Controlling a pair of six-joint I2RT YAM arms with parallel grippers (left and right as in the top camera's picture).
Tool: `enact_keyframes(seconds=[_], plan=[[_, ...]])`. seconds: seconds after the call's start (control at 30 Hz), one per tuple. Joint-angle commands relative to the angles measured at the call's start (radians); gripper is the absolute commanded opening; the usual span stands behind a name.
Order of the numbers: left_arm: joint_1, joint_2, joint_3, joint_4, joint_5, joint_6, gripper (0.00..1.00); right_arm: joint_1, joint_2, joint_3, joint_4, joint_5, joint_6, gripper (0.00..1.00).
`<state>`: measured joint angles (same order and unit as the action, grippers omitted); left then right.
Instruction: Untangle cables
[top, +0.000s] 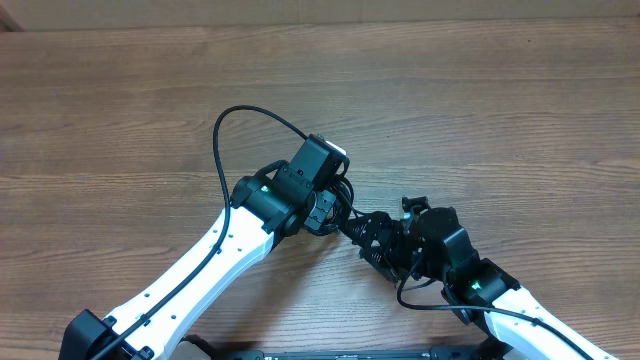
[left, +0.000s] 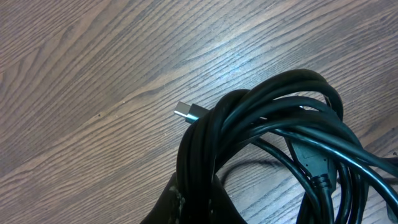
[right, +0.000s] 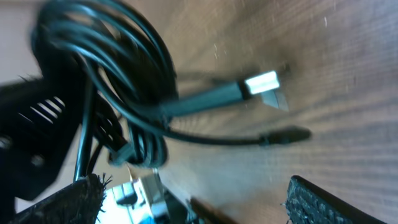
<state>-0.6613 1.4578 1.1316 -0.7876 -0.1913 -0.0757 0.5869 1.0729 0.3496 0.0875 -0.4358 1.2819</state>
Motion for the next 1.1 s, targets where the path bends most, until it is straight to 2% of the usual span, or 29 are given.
enact_keyframes(seconds=[0.0,0.13,0.2,0.3,0.4,0.47,0.6,0.77,0.83,0.87,0.9,1.07], plan=[[-0.005,-0.006,0.002,0.006,0.061,-0.019,0.04,0.001,0.000,0.012,0.020,0.149,0.004,0.93],[-0.005,-0.006,0.002,0.015,0.185,-0.046,0.04,0.001,0.003,0.012,0.020,0.201,0.079,0.80],[-0.005,-0.006,0.002,0.015,0.184,-0.064,0.04,0.001,0.006,0.012,0.020,0.212,0.100,0.80],[-0.005,-0.006,0.002,0.010,0.071,-0.108,0.04,0.001,0.006,0.012,-0.004,0.216,0.098,0.81],[-0.005,-0.006,0.002,-0.008,-0.149,-0.253,0.04,0.001,0.006,0.012,-0.093,0.235,0.098,0.82],[-0.005,-0.006,0.002,-0.027,-0.236,-0.354,0.04,0.001,0.006,0.012,-0.154,0.233,0.098,0.82],[-0.005,-0.006,0.002,-0.031,-0.234,-0.385,0.04,0.001,0.006,0.012,-0.179,0.160,0.096,0.82],[-0.005,-0.005,0.002,-0.034,-0.251,-0.381,0.04,0.000,0.006,0.012,-0.126,-0.008,-0.004,0.82],[-0.005,-0.005,0.002,-0.040,-0.257,-0.381,0.04,0.000,0.006,0.012,-0.077,-0.085,-0.003,0.76],[-0.005,-0.005,0.002,-0.045,-0.257,-0.381,0.04,0.000,0.006,0.012,-0.040,-0.117,0.002,0.69],[-0.005,-0.005,0.001,-0.047,-0.257,-0.381,0.04,0.000,0.006,0.012,-0.006,-0.137,0.015,0.67],[-0.007,-0.005,-0.002,-0.053,-0.253,-0.394,0.04,0.000,0.006,0.012,0.175,-0.073,0.141,0.65]])
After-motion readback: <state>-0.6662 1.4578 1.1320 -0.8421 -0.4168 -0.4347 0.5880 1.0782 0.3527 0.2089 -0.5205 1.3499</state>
